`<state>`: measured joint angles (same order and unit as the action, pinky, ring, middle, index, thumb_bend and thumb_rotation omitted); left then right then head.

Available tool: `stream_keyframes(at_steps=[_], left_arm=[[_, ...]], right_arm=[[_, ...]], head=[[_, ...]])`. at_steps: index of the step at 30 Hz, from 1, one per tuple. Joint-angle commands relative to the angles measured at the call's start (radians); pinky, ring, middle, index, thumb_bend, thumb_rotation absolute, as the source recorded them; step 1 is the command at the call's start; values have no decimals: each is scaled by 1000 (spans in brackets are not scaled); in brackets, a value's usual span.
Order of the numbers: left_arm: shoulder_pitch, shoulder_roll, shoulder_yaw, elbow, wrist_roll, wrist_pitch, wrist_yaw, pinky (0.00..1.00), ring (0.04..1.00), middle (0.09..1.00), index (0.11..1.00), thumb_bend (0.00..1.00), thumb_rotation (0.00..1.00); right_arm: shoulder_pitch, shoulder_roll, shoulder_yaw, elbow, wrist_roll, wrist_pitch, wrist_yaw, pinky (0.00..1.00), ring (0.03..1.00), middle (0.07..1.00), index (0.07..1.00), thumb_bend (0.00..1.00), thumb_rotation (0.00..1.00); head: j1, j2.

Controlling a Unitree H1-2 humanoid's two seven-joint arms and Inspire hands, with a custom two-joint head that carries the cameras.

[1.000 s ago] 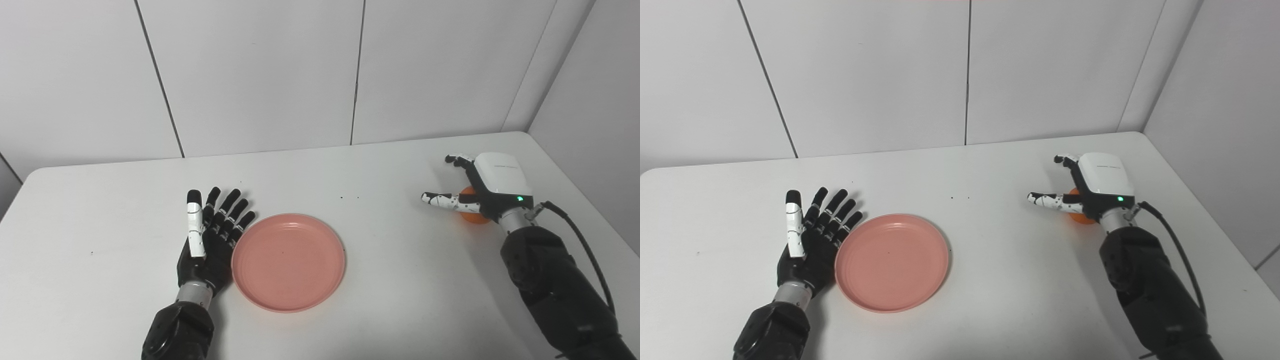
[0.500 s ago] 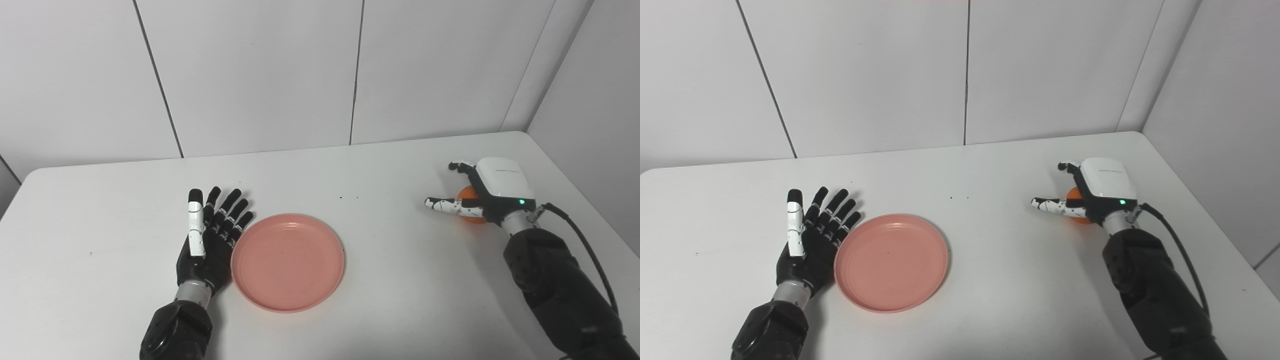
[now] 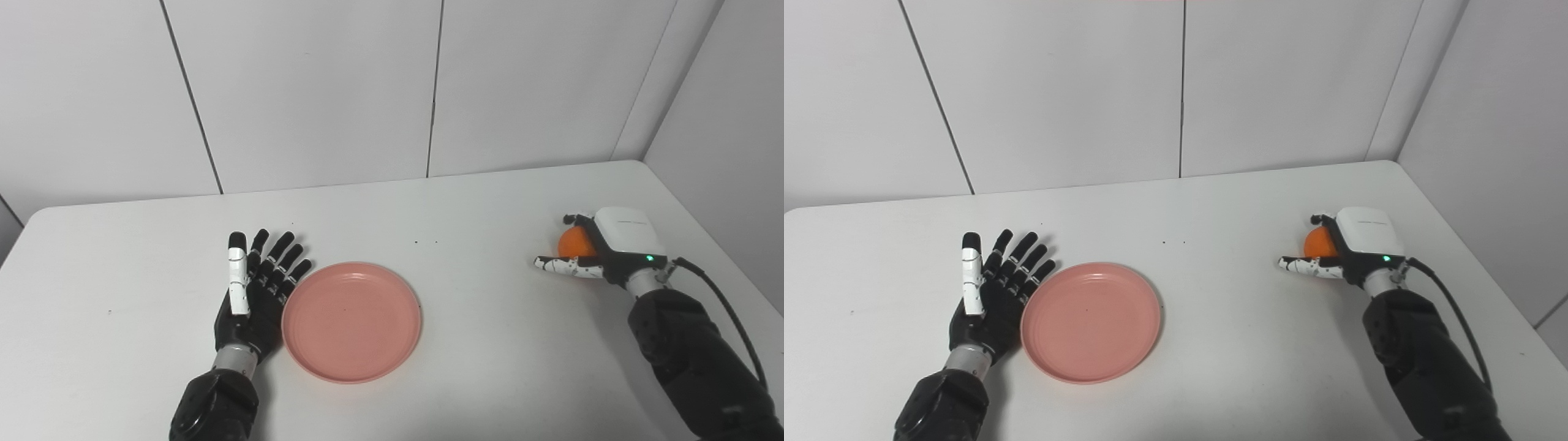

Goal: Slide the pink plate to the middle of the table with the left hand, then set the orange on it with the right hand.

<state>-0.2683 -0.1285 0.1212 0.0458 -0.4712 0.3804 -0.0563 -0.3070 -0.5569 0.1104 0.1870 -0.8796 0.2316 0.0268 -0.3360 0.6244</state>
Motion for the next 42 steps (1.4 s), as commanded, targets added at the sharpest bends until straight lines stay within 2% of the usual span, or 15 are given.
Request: stream_keyframes(at_steps=[1, 5, 7, 9, 12, 15, 19, 21, 27, 33, 42], left_arm=[[29, -4, -1, 21, 20, 48, 35, 852, 891, 879, 974, 788, 800], [30, -4, -1, 18, 25, 48, 41, 823, 888, 873, 974, 788, 799], [32, -4, -2, 15, 24, 49, 39, 841, 892, 880, 983, 782, 806], [35, -4, -4, 12, 25, 49, 38, 846, 893, 884, 987, 776, 815], [35, -6, -4, 12, 28, 53, 46, 831, 885, 880, 975, 784, 810], [31, -9, -2, 12, 26, 53, 50, 830, 885, 879, 972, 786, 802], [27, -12, 1, 8, 20, 57, 54, 828, 879, 878, 968, 791, 789], [27, -13, 3, 10, 17, 58, 55, 839, 880, 882, 974, 780, 794], [34, -10, -3, 15, 25, 53, 55, 816, 870, 871, 963, 785, 796], [36, -11, -6, 10, 28, 57, 58, 790, 864, 866, 965, 795, 790], [36, -16, -11, 16, 38, 52, 61, 763, 856, 851, 952, 802, 792]], right_arm=[[-21, -17, 1, 17, 5, -5, -28, 735, 727, 757, 746, 794, 792], [-38, -9, 29, 75, 9, -17, -51, 695, 694, 731, 728, 786, 765], [-42, -4, 36, 88, 20, -12, -51, 613, 666, 711, 708, 790, 771], [-42, -2, 41, 95, 29, -11, -60, 538, 605, 643, 633, 790, 756], [-41, 0, 50, 124, 34, -26, -97, 361, 402, 448, 451, 790, 723], [-42, 0, 63, 140, 43, -25, -106, 309, 347, 394, 388, 781, 705], [-44, -3, 79, 162, 49, -43, -133, 161, 206, 272, 270, 679, 498], [-44, -6, 88, 170, 54, -55, -149, 120, 167, 235, 253, 616, 447], [-40, -16, 115, 170, 57, -53, -146, 95, 148, 211, 250, 581, 371], [-34, -21, 119, 138, 82, -48, -135, 93, 148, 209, 243, 561, 299], [-14, -33, 93, -2, 99, -54, -130, 85, 134, 191, 226, 579, 189]], head=[[5, 2], [4, 5], [7, 5], [10, 6], [17, 8], [17, 9], [17, 17], [20, 13], [26, 8], [36, 12], [54, 15]])
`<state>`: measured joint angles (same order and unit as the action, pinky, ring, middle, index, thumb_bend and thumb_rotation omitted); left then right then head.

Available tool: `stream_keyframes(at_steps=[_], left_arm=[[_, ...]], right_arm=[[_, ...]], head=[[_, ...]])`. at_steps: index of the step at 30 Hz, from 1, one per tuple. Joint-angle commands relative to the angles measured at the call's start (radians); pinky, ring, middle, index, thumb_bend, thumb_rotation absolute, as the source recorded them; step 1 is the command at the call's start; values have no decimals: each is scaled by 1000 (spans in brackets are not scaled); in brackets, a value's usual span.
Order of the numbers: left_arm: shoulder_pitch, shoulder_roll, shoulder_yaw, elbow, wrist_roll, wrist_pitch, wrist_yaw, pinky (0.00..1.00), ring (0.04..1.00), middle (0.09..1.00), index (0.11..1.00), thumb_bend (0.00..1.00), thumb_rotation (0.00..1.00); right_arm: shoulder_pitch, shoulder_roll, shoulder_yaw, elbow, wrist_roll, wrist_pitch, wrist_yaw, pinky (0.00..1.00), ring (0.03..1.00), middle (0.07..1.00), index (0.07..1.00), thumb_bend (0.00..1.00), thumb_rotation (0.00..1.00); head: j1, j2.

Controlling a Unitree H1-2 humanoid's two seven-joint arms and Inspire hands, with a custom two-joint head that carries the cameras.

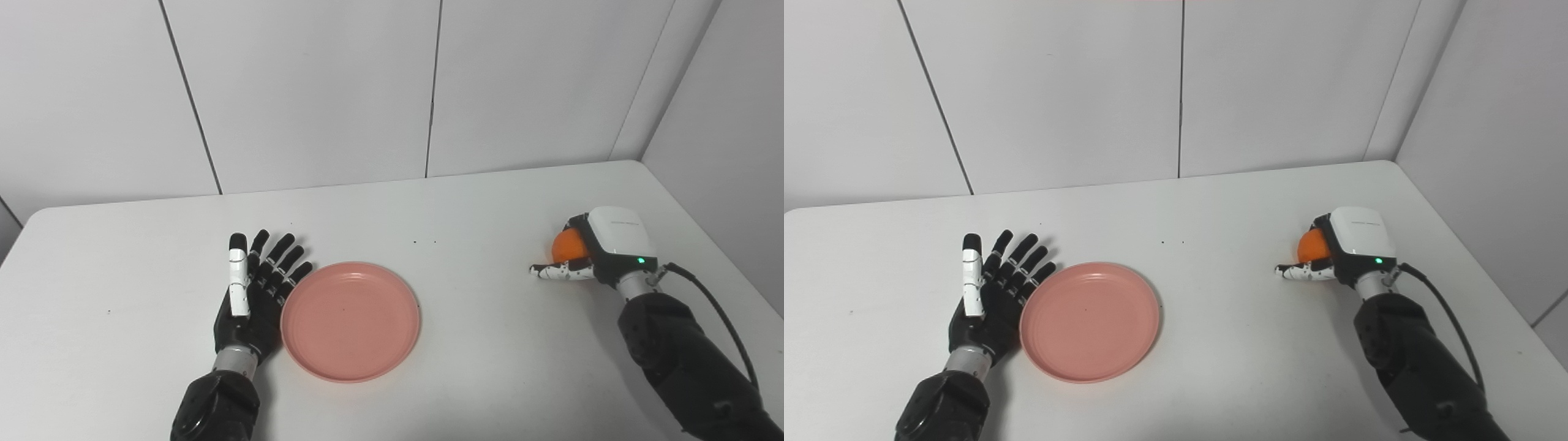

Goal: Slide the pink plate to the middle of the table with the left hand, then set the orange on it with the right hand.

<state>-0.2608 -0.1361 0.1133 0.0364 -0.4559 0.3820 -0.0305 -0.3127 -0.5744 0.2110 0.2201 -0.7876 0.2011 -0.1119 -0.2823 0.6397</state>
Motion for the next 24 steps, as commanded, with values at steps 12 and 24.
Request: stream_keyframes(at_steps=[12, 24], left_arm=[[32, -15, -8, 27, 33, 52, 35, 769, 856, 860, 964, 818, 783], [31, -18, -10, 40, 47, 42, 31, 757, 857, 854, 959, 814, 796]], right_arm=[[11, 33, -39, -287, 10, -20, 32, 68, 109, 157, 187, 562, 62], [-29, 95, -33, -422, -49, 12, 138, 61, 108, 168, 189, 580, 48]], head=[[18, 4], [28, -6]])
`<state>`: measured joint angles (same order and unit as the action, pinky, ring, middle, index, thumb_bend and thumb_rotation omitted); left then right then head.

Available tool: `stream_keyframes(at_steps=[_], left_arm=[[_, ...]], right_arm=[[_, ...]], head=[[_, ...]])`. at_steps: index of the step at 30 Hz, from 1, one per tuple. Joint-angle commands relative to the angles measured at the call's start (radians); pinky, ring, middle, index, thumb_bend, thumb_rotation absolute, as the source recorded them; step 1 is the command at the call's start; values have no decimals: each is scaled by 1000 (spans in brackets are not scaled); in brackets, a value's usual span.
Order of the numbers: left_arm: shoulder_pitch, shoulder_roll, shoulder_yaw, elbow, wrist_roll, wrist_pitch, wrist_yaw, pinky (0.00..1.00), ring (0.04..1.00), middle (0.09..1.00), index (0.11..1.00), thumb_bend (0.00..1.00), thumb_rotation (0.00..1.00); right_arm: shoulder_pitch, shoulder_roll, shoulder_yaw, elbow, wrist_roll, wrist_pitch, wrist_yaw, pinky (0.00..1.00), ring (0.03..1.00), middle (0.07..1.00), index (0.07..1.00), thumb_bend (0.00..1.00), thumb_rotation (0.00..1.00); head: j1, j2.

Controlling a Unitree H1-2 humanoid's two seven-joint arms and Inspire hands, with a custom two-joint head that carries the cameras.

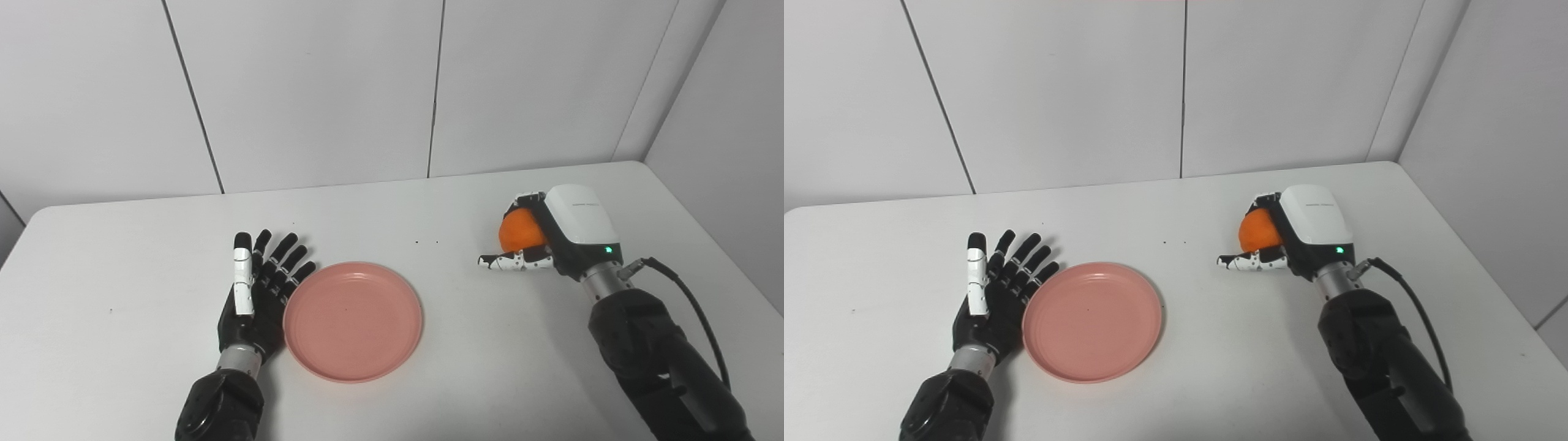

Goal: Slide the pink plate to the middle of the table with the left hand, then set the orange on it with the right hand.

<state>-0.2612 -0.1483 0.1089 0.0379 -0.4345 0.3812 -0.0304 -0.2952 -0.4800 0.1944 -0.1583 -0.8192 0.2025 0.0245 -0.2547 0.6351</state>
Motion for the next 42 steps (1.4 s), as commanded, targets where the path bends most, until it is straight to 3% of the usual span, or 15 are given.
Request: stream_keyframes(at_steps=[1, 5, 9, 21, 33, 42], left_arm=[[31, -7, -6, 39, 25, 42, 30, 755, 858, 856, 959, 810, 799], [28, -18, -11, 44, 33, 39, 38, 764, 858, 855, 952, 816, 797], [29, -35, -10, 47, 40, 31, 42, 764, 852, 849, 940, 817, 782], [38, -67, -31, 55, 66, 7, 55, 788, 854, 835, 947, 806, 803], [44, -72, -33, 54, 63, 3, 59, 781, 853, 835, 952, 808, 804], [47, -74, -36, 53, 64, 8, 66, 747, 846, 842, 955, 801, 804]], right_arm=[[-49, 7, -16, -52, -17, 11, 12, 61, 108, 168, 189, 588, 41], [-60, 36, -18, -84, -17, 3, 45, 64, 111, 174, 190, 589, 54], [-66, 52, -15, -81, -16, -47, 29, 70, 117, 179, 195, 602, 56], [-121, 102, 34, -85, 18, -105, 71, 72, 121, 184, 190, 586, 98], [-168, 172, 106, -87, -3, -117, 97, 73, 119, 170, 189, 599, 122], [-144, 225, 126, -98, 37, -130, 121, 80, 128, 185, 193, 589, 116]], head=[[9, 0], [43, 0], [73, 1], [172, 6], [195, 7], [201, 6]])
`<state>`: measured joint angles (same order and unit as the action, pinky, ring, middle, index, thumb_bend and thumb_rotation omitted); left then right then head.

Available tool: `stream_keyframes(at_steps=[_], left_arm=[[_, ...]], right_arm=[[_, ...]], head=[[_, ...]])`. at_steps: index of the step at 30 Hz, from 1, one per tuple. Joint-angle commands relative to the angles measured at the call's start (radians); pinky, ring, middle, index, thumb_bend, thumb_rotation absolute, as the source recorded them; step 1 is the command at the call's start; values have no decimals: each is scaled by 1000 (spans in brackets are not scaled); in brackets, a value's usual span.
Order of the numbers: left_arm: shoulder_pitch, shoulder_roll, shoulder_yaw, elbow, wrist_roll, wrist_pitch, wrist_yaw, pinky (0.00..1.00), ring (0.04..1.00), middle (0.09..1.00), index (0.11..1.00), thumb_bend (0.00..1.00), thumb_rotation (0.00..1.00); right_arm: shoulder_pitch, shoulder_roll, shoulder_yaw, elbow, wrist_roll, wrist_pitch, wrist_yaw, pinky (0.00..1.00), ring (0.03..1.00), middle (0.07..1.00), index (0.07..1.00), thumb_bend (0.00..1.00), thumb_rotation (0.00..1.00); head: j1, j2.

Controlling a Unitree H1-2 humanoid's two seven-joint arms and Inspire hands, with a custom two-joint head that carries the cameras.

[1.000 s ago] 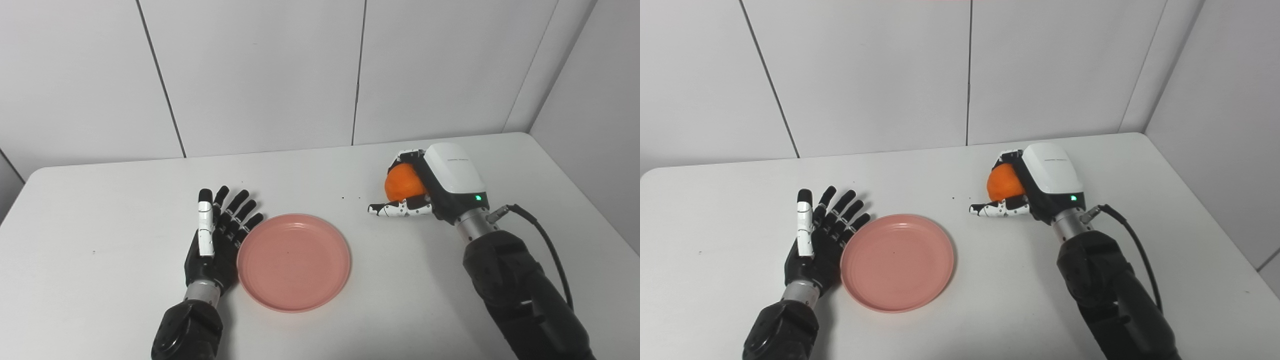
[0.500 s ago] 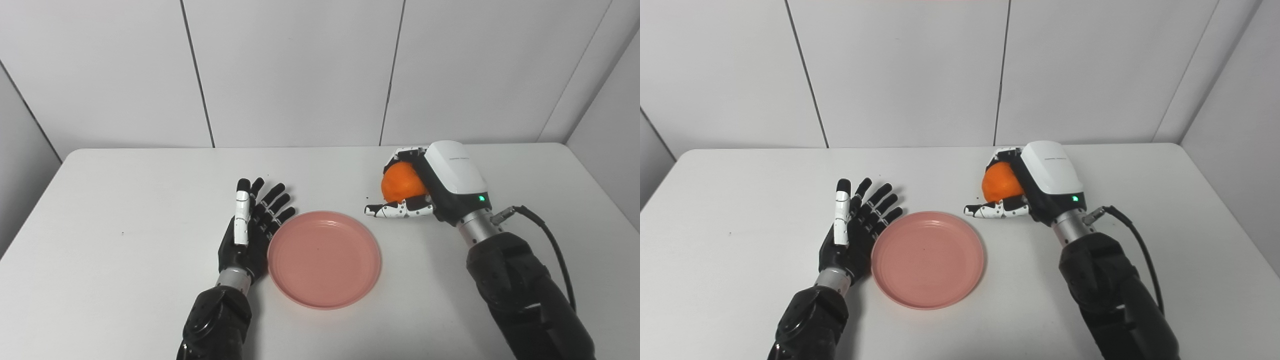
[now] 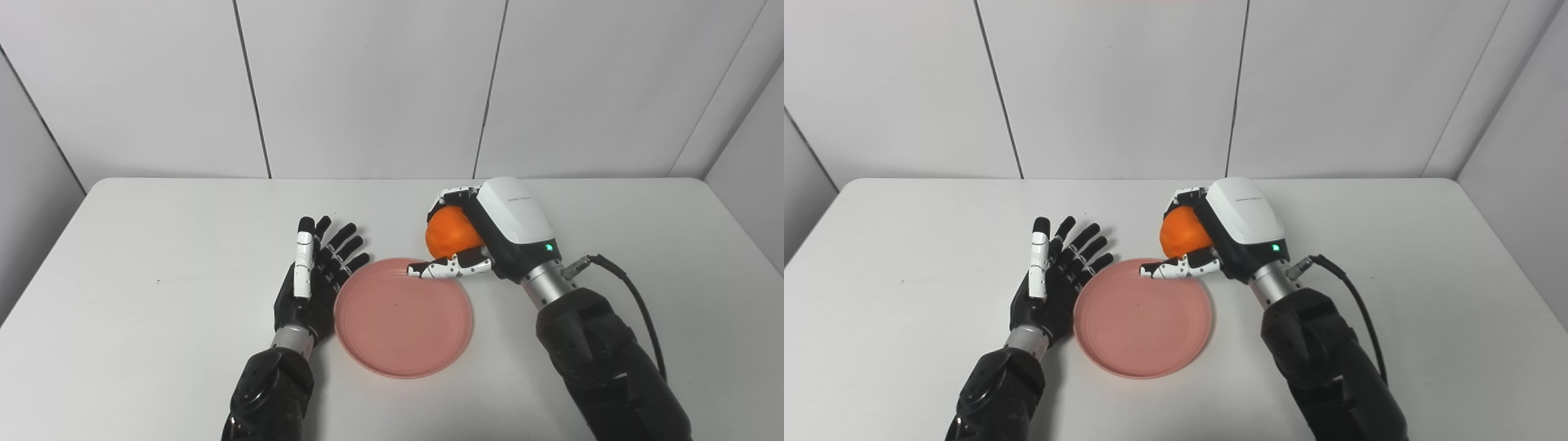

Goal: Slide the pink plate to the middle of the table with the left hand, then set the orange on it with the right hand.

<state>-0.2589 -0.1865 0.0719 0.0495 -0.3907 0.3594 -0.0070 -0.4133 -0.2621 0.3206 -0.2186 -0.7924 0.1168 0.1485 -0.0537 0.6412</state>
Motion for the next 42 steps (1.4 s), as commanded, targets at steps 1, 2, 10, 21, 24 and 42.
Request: stream_keyframes(at_steps=[1, 2, 10, 21, 24, 42], left_arm=[[44, -36, 1, 42, 19, 29, 41, 766, 847, 838, 959, 804, 800], [43, -36, 2, 43, 17, 28, 40, 771, 846, 836, 960, 807, 797], [41, -33, -4, 52, 26, 21, 39, 795, 852, 843, 962, 812, 807], [44, -37, -3, 60, 9, 11, 30, 822, 853, 849, 972, 792, 820], [43, -34, -4, 62, 8, 9, 28, 822, 851, 854, 974, 790, 824], [45, -44, -4, 58, 9, 7, 37, 756, 851, 861, 967, 772, 823]], right_arm=[[-23, 11, 5, -37, 14, -48, -1, 84, 132, 189, 191, 580, 124], [-22, 13, 7, -36, 15, -49, 1, 86, 134, 191, 192, 577, 127], [-11, 39, 56, -26, 1, -64, 7, 94, 145, 206, 223, 573, 135], [9, 52, 129, 50, -53, -100, -30, 105, 158, 226, 247, 596, 130], [11, 60, 136, 70, -65, -111, -36, 104, 155, 222, 241, 606, 132], [12, 53, 172, 217, -96, -202, -96, 159, 226, 317, 480, 506, 149]], head=[[0, 0], [0, 0], [-1, 0], [5, 5], [5, 2], [10, 3]])
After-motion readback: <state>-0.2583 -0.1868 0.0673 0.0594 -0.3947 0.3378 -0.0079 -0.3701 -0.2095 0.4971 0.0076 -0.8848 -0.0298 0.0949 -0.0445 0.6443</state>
